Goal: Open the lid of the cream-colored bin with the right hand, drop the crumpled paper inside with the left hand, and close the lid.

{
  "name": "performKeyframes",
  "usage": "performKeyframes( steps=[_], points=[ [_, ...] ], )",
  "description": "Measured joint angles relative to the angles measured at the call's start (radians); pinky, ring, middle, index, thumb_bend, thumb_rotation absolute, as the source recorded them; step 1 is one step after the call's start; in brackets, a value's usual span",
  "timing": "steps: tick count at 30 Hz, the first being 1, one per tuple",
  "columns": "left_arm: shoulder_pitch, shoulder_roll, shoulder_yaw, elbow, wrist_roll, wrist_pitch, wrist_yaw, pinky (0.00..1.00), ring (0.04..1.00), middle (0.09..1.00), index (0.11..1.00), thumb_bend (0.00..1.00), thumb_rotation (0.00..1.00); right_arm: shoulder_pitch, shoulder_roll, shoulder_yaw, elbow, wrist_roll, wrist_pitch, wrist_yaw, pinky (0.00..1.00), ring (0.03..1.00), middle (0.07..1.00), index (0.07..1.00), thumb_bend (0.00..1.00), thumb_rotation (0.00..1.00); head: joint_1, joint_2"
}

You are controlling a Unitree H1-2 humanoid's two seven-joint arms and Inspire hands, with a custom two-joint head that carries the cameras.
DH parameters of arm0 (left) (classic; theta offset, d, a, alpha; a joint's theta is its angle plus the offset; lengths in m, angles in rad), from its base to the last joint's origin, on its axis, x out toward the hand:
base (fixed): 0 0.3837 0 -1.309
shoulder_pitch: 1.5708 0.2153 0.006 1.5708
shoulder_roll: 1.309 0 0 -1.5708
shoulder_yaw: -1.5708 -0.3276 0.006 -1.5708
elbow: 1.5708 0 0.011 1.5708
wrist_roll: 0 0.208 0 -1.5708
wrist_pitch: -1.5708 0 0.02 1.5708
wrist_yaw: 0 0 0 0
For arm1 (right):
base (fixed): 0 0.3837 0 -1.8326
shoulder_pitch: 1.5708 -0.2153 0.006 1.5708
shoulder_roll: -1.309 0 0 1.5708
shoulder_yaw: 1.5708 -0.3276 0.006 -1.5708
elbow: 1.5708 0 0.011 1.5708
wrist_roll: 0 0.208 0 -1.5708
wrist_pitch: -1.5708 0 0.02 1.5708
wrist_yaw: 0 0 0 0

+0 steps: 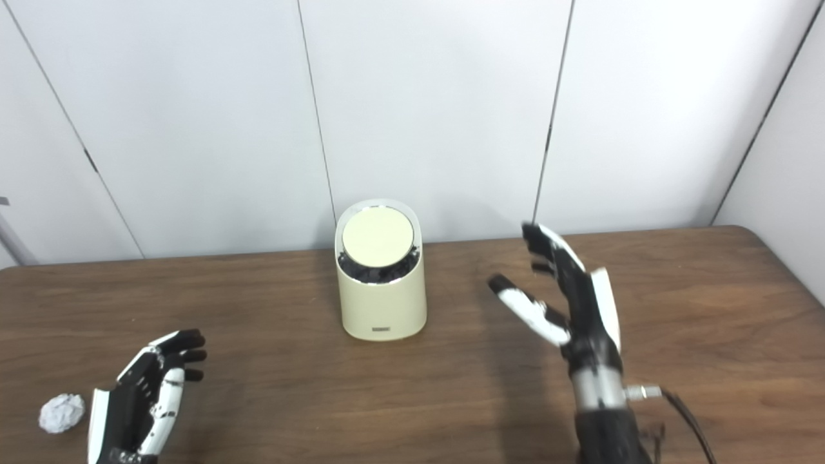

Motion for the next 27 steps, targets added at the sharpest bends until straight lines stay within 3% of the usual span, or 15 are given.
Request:
performKeyframes(
  steps=[10, 21, 27],
  points=[
    [-0.014, -0.011, -0.010, 0.019, 0.033, 0.019, 0.007, 0.59, 0.682, 0.715, 0.707, 0.20, 0.60, -0.153, -0.001, 0.052, 0.029, -0.044, 0.119, 0.036, 0.68, 0.813, 0.852, 0.846, 0.91, 0.59, 0.003, -0.005],
    [-0.021, -0.026, -0.027, 0.037, 0.047, 0.023, 0.013, 0.59, 0.687, 0.717, 0.705, 0.21, 0.62, -0.246, 0.043, 0.080, 0.136, -0.075, 0.172, 0.023, 0.73, 0.841, 0.868, 0.890, 0.87, 0.46, 0.015, -0.015],
    [-0.028, -0.036, -0.035, 0.036, 0.070, 0.028, 0.014, 0.59, 0.690, 0.717, 0.705, 0.20, 0.63, -0.277, 0.048, 0.122, 0.218, -0.139, 0.183, 0.003, 0.70, 0.835, 0.874, 0.883, 0.92, 0.43, 0.028, -0.017]
  ],
)
